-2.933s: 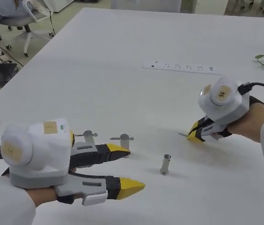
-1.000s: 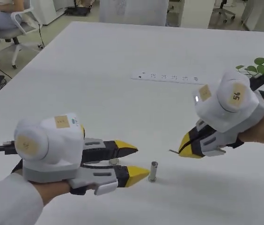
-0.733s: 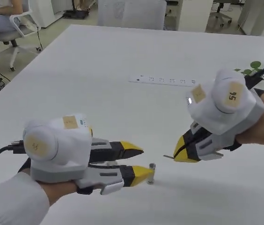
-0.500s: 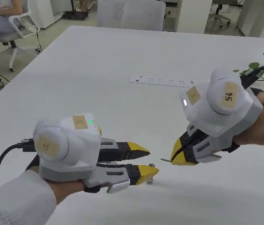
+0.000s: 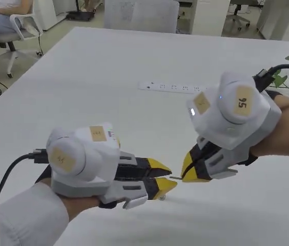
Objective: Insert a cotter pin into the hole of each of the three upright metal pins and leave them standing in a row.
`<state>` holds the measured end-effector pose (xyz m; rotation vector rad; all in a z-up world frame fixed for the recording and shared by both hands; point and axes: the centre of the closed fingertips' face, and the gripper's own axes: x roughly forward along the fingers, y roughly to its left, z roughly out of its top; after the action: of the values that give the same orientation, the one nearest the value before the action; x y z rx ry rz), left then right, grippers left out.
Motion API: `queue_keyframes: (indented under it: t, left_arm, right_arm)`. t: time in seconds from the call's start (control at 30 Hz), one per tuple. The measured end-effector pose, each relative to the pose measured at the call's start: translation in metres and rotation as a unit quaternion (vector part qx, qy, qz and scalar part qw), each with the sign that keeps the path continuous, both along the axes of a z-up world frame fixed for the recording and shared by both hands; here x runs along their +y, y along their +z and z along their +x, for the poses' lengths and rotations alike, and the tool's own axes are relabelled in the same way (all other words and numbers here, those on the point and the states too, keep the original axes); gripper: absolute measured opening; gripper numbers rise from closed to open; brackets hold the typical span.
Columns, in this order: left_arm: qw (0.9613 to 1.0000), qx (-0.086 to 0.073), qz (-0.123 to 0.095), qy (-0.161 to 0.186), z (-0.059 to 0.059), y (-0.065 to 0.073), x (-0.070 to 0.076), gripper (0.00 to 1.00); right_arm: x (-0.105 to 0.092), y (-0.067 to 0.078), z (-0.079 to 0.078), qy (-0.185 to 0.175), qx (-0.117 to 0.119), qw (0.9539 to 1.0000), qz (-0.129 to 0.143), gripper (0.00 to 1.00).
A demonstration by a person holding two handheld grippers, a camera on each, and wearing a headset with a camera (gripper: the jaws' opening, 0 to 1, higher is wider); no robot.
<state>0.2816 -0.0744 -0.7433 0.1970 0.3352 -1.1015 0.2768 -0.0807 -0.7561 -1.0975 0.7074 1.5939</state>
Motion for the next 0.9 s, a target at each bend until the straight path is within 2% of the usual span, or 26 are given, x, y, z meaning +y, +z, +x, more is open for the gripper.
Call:
queue_keyframes:
  t: [0.4,0.73,0.9]
  left_arm:
    - [0.9998,-0.008,0.017,-0.011,-0.0041,-0.0055,-0.0051,0.01]
    - [0.9994,-0.016,0.021,-0.022,-0.0070,-0.0059,-0.0065,0.01]
    - [0.9995,-0.014,0.018,-0.021,-0.0069,-0.0061,-0.0063,0.01]
  right_arm:
    - [0.0010,-0.0018,-0.0055,0.011,-0.001,0.9999,-0.008,0.02]
    - [-0.0004,-0.0023,-0.0076,0.021,-0.005,0.9996,-0.017,0.02]
    - [-0.0003,-0.0027,-0.0075,0.022,-0.004,0.9996,-0.019,0.02]
